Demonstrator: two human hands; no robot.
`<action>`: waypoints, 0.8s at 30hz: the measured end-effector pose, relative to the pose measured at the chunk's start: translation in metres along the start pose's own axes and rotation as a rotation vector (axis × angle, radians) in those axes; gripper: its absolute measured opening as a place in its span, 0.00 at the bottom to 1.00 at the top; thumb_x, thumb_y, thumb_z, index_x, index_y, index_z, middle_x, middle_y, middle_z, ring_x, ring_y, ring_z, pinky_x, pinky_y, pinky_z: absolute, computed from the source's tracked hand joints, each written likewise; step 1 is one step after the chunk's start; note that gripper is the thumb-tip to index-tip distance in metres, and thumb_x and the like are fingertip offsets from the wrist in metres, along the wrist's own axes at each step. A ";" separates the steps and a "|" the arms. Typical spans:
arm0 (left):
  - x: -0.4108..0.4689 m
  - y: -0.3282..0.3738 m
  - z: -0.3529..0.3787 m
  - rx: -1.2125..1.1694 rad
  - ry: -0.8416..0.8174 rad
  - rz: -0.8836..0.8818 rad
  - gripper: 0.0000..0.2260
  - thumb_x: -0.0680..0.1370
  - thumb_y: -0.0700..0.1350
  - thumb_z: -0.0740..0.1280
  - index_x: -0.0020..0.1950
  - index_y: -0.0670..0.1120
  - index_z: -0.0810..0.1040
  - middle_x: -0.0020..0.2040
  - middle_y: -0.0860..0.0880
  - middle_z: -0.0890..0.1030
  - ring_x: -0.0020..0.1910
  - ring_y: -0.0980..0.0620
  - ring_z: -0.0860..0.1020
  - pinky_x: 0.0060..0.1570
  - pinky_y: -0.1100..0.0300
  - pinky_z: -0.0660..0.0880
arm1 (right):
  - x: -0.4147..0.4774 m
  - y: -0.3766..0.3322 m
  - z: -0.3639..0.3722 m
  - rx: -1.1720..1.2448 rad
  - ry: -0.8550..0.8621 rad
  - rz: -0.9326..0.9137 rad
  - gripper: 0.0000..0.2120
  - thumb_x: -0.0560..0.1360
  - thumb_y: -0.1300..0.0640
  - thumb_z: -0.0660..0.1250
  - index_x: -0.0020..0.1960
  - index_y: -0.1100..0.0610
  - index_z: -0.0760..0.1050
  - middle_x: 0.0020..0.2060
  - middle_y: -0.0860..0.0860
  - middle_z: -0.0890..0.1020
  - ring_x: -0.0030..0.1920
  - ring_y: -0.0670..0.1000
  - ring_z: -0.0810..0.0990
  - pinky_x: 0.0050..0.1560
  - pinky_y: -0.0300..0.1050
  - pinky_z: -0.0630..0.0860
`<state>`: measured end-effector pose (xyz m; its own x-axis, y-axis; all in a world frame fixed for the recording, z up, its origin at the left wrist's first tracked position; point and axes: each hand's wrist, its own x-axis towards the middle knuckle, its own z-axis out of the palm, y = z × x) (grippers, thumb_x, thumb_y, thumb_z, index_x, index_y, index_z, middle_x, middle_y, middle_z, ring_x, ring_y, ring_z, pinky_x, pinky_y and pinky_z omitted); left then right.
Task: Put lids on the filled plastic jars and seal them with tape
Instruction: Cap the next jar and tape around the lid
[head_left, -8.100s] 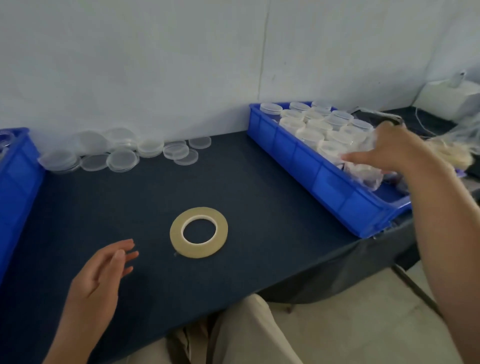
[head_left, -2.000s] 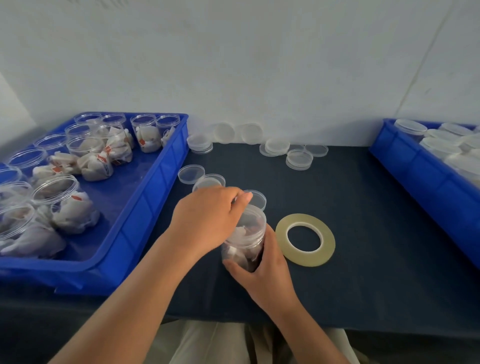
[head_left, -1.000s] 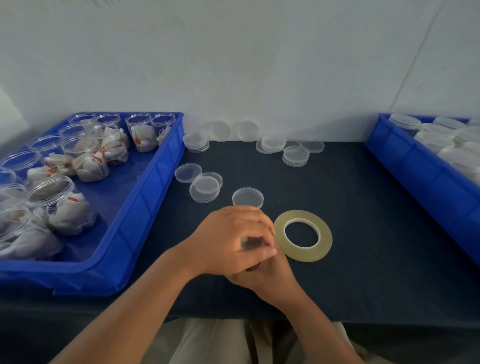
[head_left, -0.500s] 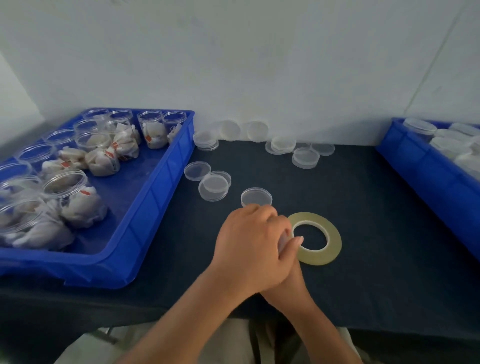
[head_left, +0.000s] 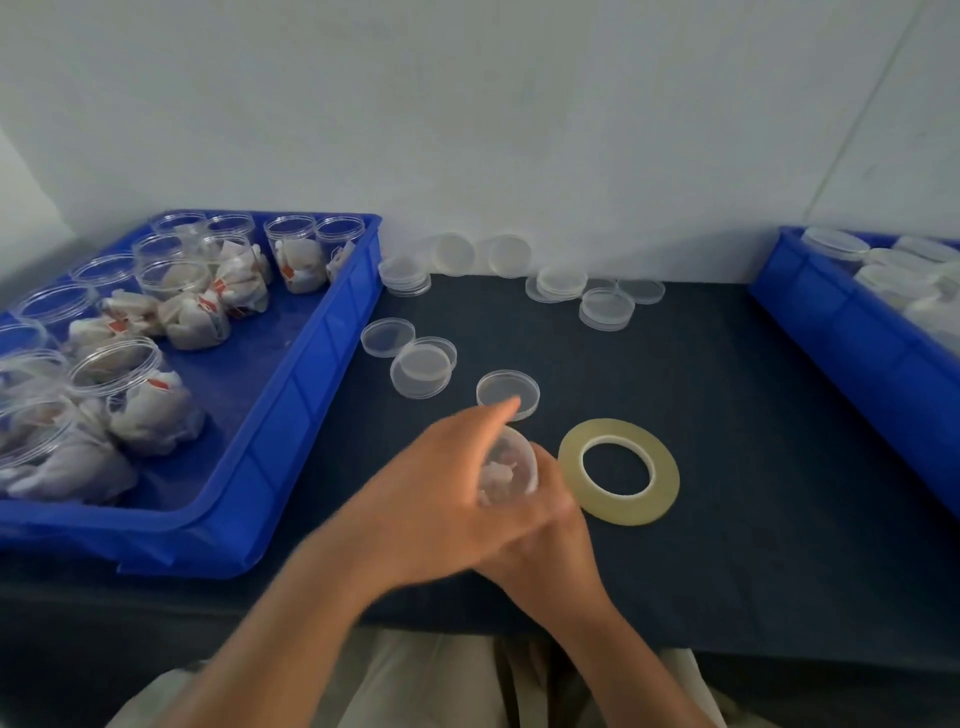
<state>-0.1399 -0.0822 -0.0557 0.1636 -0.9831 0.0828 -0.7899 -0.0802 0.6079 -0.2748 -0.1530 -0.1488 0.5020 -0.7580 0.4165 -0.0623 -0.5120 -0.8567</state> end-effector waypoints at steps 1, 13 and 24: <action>-0.003 0.012 0.016 0.124 0.075 -0.030 0.43 0.71 0.82 0.57 0.80 0.63 0.58 0.74 0.65 0.67 0.71 0.65 0.67 0.66 0.60 0.70 | -0.001 -0.002 0.001 -0.035 -0.013 -0.004 0.25 0.72 0.44 0.77 0.65 0.35 0.71 0.56 0.40 0.80 0.57 0.46 0.82 0.51 0.40 0.81; 0.020 0.008 0.007 0.137 0.095 0.258 0.11 0.77 0.56 0.71 0.57 0.55 0.84 0.56 0.61 0.83 0.57 0.59 0.79 0.56 0.58 0.78 | 0.000 0.008 -0.006 0.073 -0.103 0.070 0.34 0.64 0.54 0.82 0.67 0.51 0.73 0.57 0.45 0.82 0.59 0.51 0.84 0.52 0.48 0.84; 0.011 0.025 0.050 0.041 0.450 -0.044 0.36 0.69 0.75 0.64 0.71 0.56 0.74 0.59 0.66 0.70 0.55 0.65 0.71 0.48 0.75 0.67 | -0.004 0.002 -0.003 -0.001 0.137 0.065 0.23 0.74 0.43 0.77 0.65 0.44 0.73 0.55 0.43 0.83 0.56 0.49 0.85 0.50 0.43 0.83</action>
<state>-0.1877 -0.1034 -0.0789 0.4312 -0.8096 0.3984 -0.7978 -0.1358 0.5875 -0.2792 -0.1522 -0.1508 0.3740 -0.8377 0.3980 -0.0919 -0.4605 -0.8829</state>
